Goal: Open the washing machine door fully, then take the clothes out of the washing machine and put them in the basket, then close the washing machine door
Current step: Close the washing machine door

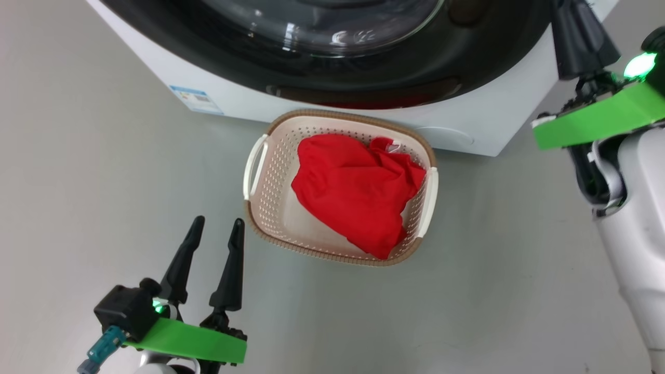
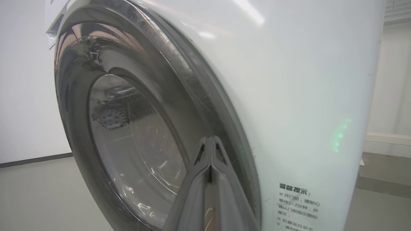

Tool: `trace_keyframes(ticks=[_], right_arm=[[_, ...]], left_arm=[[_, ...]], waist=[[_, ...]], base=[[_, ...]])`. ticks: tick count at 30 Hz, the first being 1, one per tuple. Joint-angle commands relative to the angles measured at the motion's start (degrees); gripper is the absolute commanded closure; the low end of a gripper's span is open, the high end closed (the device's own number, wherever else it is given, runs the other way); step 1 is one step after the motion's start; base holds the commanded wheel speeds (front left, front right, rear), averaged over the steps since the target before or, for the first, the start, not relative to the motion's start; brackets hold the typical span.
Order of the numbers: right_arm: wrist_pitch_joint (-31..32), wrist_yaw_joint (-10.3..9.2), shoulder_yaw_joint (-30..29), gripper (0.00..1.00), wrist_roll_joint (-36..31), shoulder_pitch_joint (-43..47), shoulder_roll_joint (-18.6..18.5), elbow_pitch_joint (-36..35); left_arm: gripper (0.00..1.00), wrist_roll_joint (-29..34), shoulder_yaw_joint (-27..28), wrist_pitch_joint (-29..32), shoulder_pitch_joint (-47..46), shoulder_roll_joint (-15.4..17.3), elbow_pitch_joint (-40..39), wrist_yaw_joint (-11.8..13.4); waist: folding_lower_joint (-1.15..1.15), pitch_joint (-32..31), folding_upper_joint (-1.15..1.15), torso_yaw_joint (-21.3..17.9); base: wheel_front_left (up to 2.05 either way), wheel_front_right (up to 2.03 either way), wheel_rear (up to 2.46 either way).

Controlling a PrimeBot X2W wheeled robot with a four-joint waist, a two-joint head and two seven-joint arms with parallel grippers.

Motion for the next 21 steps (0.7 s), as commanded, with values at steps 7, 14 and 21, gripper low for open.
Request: trace_keyframes(ticks=[7,14,21], right_arm=[[0.12,-0.08,2.47,0.00,0.86,6.78,1.47,-2.73],[0.12,-0.08,3.05,0.00,0.74,11.97,1.92,-3.48],[0.12,-0.08,2.45,0.00,0.63,17.19,2.49,-4.11]], left_arm=[[0.00,1.58,2.78,-0.70,0.26,0.69,-0.07,-0.31],[0.00,3.27,3.86,-0.70,0.88,0.69,0.74,-0.31],[0.00,4.99,4.89,-0.70,2.07,0.69,1.28,-0.31]], waist=[[0.00,-3.45,0.00,-2.28],[0.00,-5.76,0.00,-3.96],[0.00,-8.34,0.00,-5.86]], base=[[0.00,0.00,0.00],[0.00,0.00,0.00],[0.00,0.00,0.00]])
